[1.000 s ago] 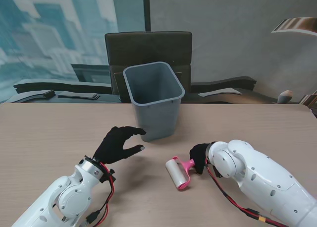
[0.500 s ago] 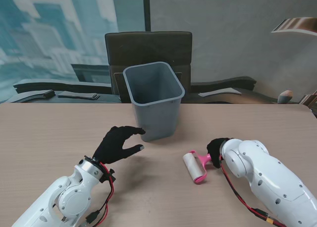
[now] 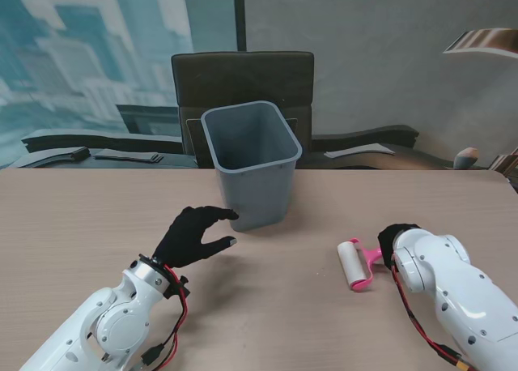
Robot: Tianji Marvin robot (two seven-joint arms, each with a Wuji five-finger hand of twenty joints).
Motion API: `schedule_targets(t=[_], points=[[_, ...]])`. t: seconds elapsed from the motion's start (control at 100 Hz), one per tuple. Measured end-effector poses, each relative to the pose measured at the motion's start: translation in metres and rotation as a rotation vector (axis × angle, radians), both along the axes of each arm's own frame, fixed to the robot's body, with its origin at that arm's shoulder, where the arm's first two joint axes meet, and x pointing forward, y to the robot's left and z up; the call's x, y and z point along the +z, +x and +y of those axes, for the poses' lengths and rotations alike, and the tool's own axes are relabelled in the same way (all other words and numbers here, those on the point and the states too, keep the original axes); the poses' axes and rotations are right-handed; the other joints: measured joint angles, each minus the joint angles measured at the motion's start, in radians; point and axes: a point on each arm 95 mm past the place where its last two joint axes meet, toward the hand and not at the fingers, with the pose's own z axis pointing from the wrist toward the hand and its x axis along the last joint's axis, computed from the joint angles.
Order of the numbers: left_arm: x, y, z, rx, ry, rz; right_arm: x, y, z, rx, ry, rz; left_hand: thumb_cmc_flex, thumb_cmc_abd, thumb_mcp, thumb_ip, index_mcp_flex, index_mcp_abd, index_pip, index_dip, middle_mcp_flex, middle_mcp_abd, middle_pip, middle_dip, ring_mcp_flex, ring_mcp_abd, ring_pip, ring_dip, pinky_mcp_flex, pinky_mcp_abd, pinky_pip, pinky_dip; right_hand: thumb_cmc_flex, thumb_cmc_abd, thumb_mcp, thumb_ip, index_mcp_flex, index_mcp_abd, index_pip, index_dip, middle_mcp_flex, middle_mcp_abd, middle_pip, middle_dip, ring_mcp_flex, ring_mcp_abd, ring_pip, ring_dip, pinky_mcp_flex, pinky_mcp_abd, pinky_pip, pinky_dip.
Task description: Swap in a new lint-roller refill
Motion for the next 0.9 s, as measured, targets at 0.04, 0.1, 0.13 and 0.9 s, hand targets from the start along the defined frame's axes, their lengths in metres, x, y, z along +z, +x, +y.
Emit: schedule_targets(t=[0.04,0.1,0.13,0.9], points=[[0.000,0.000,0.000,-0.001,-0.001,0.002,-0.001,0.000,0.003,0.009,0.015,0.005,0.000,0.000,0.000,0.000,0.000,0.000,0.000,0.000,0.000,0.000,0.000,0.000,0.000,0.000,0.000,0.000,0.000,0.000,0.000,0.000,0.000,0.000,0.000,0.000,0.000,0.000,0.000,0.000,0.000,0.000,0.000,0.000,0.000,0.000,0.000,0.000,0.000,0.000,0.000,0.000],[0.000,0.000,0.000,-0.003,-0.003,0.005,-0.002,0.001,0.011,0.031,0.041,0.016,0.000,0.000,0.000,0.000,0.000,0.000,0.000,0.000,0.000,0.000,0.000,0.000,0.000,0.000,0.000,0.000,0.000,0.000,0.000,0.000,0.000,0.000,0.000,0.000,0.000,0.000,0.000,0.000,0.000,0.000,0.000,0.000,0.000,0.000,0.000,0.000,0.000,0.000,0.000,0.000],[0.000,0.000,-0.001,-0.004,-0.002,0.007,-0.003,0.002,0.016,0.049,0.054,0.021,0.000,0.000,0.000,0.000,0.000,0.000,0.000,0.000,0.000,0.000,0.000,0.000,0.000,0.000,0.000,0.000,0.000,0.000,0.000,0.000,0.000,0.000,0.000,0.000,0.000,0.000,0.000,0.000,0.000,0.000,0.000,0.000,0.000,0.000,0.000,0.000,0.000,0.000,0.000,0.000],[-0.005,0.004,-0.006,-0.019,0.002,0.046,0.009,0.007,0.074,-0.003,0.451,-0.039,0.000,0.000,0.000,0.000,0.000,0.001,0.000,0.000,0.000,0.000,0.000,0.000,0.000,0.000,0.001,0.000,0.000,0.000,0.000,0.000,0.000,-0.001,-0.004,-0.006,-0.001,0.000,-0.009,0.000,0.000,0.000,0.000,0.001,0.000,0.000,0.001,-0.001,0.023,0.011,0.014,-0.003]])
